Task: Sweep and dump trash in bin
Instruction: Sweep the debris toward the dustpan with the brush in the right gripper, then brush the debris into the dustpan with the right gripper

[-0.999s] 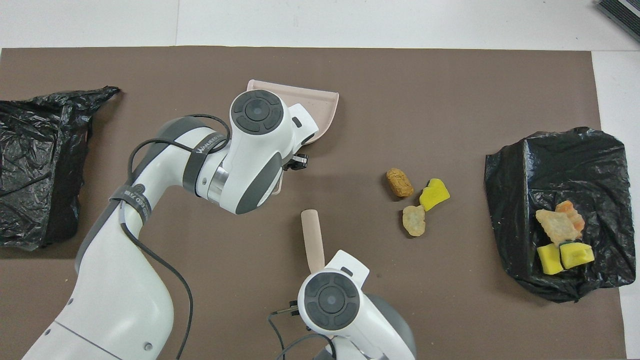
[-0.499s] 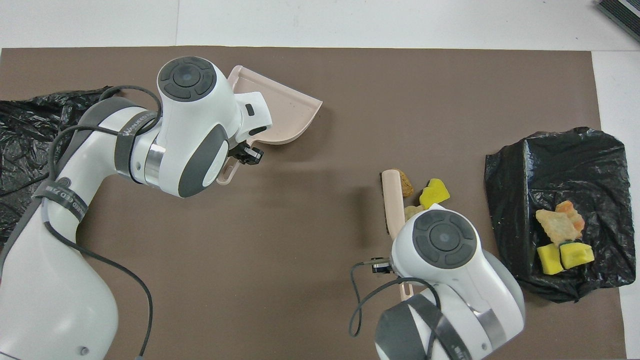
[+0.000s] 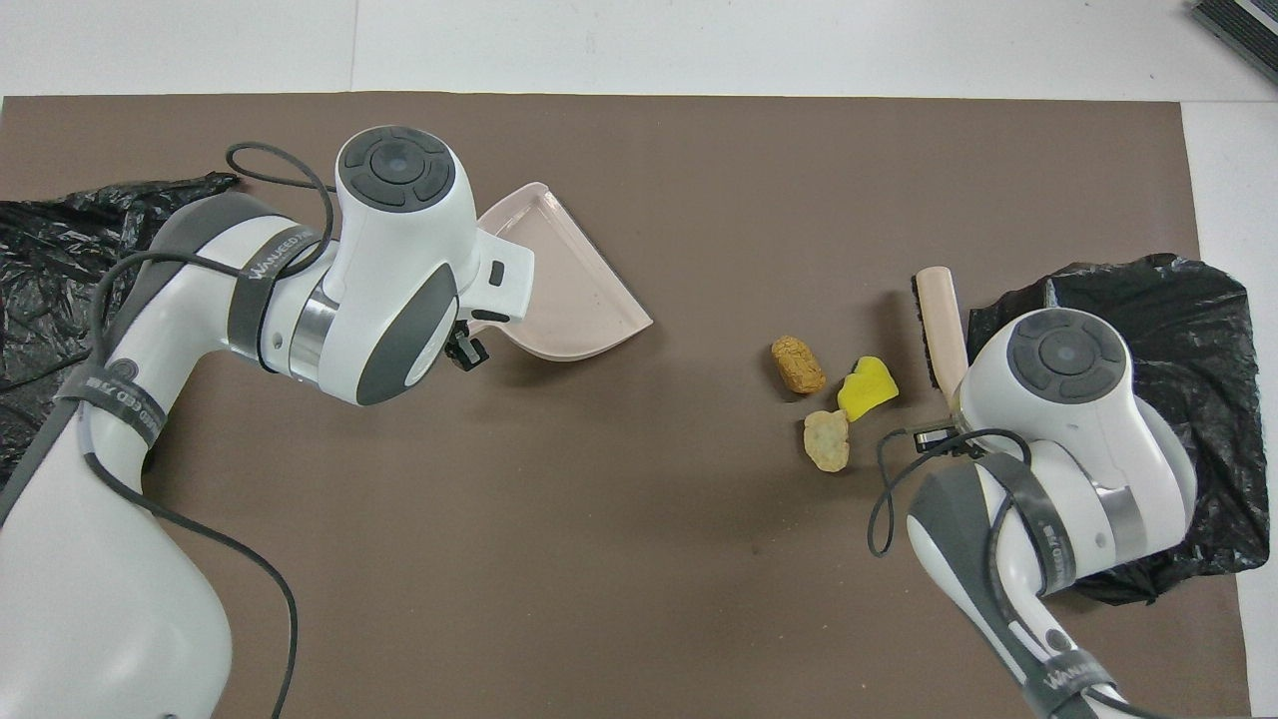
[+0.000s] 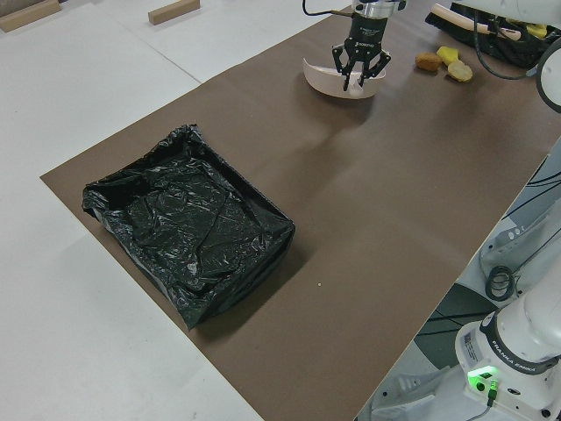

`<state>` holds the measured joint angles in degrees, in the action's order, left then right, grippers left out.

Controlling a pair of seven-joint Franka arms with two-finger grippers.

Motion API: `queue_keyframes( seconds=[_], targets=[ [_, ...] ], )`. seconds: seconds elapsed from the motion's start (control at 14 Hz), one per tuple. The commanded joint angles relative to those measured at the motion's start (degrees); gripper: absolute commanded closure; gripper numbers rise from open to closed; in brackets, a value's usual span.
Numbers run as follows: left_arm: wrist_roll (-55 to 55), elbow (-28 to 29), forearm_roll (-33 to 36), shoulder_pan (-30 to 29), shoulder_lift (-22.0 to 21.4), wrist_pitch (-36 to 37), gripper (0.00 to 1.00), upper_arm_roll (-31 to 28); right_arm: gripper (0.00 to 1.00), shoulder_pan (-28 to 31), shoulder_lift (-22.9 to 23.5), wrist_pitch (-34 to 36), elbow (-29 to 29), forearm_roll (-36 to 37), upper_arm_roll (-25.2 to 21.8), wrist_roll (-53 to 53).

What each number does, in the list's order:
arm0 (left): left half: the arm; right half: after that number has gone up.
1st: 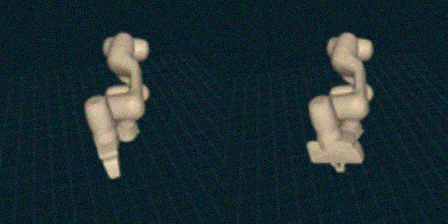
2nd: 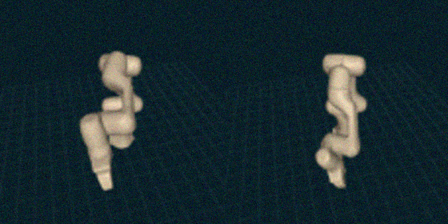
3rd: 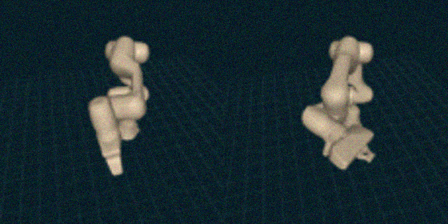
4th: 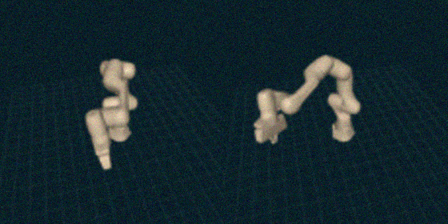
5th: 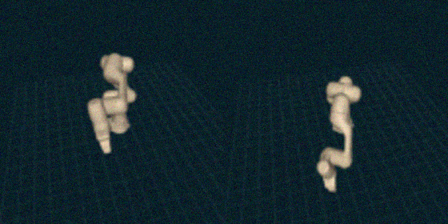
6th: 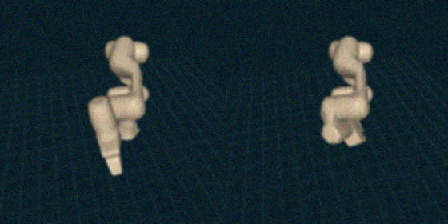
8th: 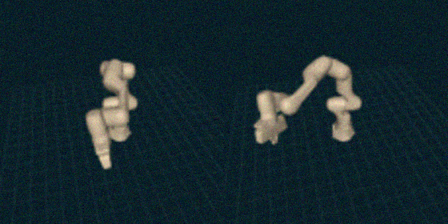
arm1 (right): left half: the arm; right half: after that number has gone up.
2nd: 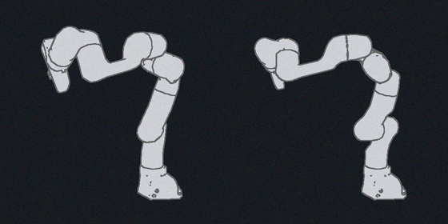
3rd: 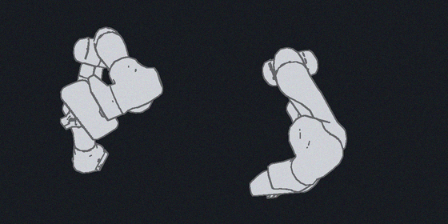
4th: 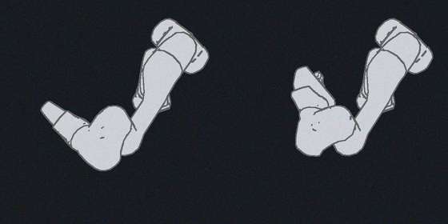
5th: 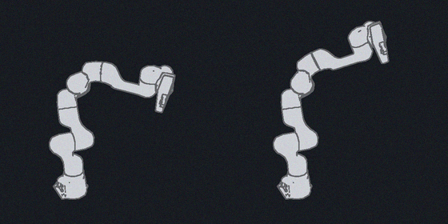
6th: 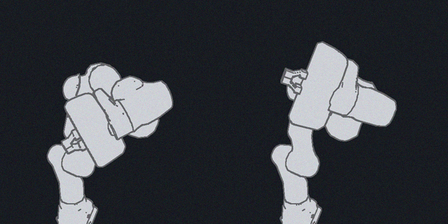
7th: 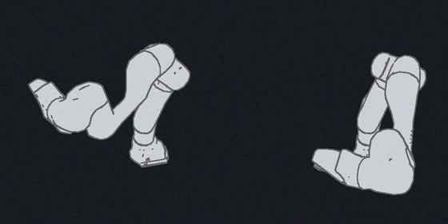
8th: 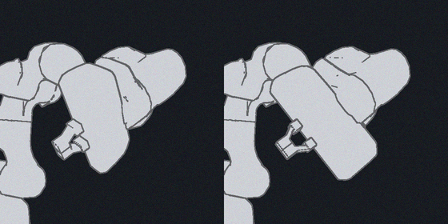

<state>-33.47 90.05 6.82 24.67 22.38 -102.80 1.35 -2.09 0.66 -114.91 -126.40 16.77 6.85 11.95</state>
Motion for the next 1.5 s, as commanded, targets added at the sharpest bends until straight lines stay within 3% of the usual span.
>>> queue_keyframes(
  seconds=[0.0,0.29,0.64,0.86,1.28,1.43],
  targets=[
    [-9.0,5.9,1.5,2.2,-4.4,-0.6,1.0,-0.2,1.0,0.7,1.9,-1.5,0.1,2.0,1.1,0.6],
    [-10.8,14.9,2.4,4.9,-8.8,-6.4,1.0,0.0,1.0,-3.8,2.9,-0.4,-1.4,-2.2,1.4,1.7],
    [-8.9,20.4,2.4,10.3,-12.4,-8.2,1.0,0.1,1.0,-9.8,6.1,-2.5,-0.3,-15.2,1.4,4.0],
    [-6.4,28.8,2.4,13.2,-16.6,-14.5,1.0,0.1,1.0,-12.8,7.2,-2.9,1.8,-25.4,1.4,3.9],
    [-5.8,30.9,2.3,14.0,-17.6,-18.3,1.0,0.2,1.0,-16.9,8.7,-2.6,6.8,-45.8,1.4,4.1],
    [-6.1,31.8,2.3,13.4,-17.5,-21.7,1.0,0.2,1.0,-18.5,8.3,-1.6,9.2,-46.3,1.3,6.5]
  ],
)
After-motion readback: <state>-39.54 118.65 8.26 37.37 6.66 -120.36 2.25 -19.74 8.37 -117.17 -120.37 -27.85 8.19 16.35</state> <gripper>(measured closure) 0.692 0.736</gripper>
